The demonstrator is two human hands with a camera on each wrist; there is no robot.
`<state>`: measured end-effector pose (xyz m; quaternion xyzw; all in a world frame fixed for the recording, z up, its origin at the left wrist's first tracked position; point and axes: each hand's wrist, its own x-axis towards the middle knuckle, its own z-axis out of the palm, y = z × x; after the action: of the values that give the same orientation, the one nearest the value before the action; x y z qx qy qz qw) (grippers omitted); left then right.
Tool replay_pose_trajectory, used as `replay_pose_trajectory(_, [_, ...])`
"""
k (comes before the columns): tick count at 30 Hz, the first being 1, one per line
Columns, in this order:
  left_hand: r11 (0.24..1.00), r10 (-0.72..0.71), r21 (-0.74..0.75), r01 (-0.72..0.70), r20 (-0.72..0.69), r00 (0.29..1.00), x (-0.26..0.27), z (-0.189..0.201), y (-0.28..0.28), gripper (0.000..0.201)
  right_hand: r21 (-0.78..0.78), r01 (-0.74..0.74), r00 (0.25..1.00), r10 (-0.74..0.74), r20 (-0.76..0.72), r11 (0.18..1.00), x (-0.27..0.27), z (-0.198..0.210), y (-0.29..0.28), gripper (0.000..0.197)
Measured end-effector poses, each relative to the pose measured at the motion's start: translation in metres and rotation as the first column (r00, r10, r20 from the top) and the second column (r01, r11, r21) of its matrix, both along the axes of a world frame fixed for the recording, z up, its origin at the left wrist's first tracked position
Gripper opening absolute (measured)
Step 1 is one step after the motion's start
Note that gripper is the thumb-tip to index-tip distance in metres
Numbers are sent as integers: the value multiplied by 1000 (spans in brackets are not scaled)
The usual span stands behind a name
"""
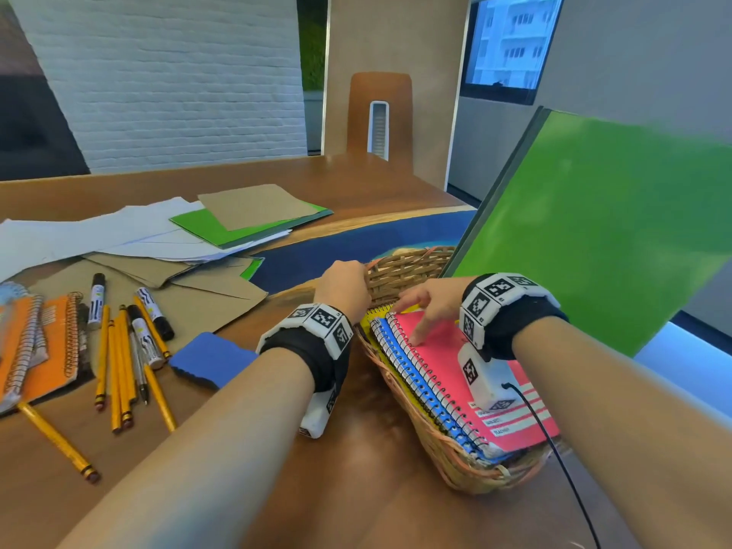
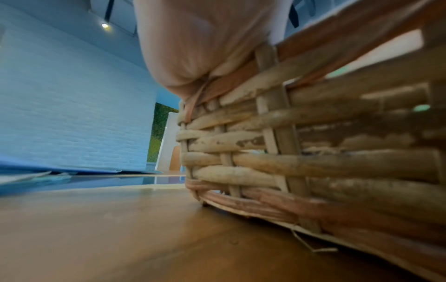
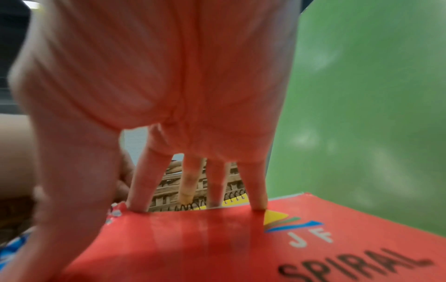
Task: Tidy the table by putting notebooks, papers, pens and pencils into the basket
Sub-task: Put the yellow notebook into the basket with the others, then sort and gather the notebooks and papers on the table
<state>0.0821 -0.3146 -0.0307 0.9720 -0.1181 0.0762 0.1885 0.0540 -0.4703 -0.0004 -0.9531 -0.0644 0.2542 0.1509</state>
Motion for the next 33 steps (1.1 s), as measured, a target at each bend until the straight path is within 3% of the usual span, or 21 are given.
replay_pose_trajectory(6, [979,-27,-201,42,77,997,-5,-1,4,24,-54,-40,999,42,27,998,-2,-3,4,66])
replay_pose_trajectory(9, [974,-80,-196,112,162,984,-12,2,5,23,-76,-30,999,34,43,997,-4,0,10,64])
replay_pose_trajectory(13, [979,-154,-96,181,233,960,-16,4,14,22,34,-32,983,25,183,999,-1,3,23,56])
replay_pose_trajectory(20, [982,-43,-169,82,223,974,-13,14,58,18,210,-7,855,-103,509,978,9,20,46,33])
replay_pose_trajectory(27, [991,42,-131,-31,85,996,-21,17,132,18,250,-85,805,-81,587,964,9,50,95,25])
replay_pose_trajectory(33, [978,198,-72,-194,44,979,-35,9,201,17,267,-162,827,-17,562,950,11,41,162,26])
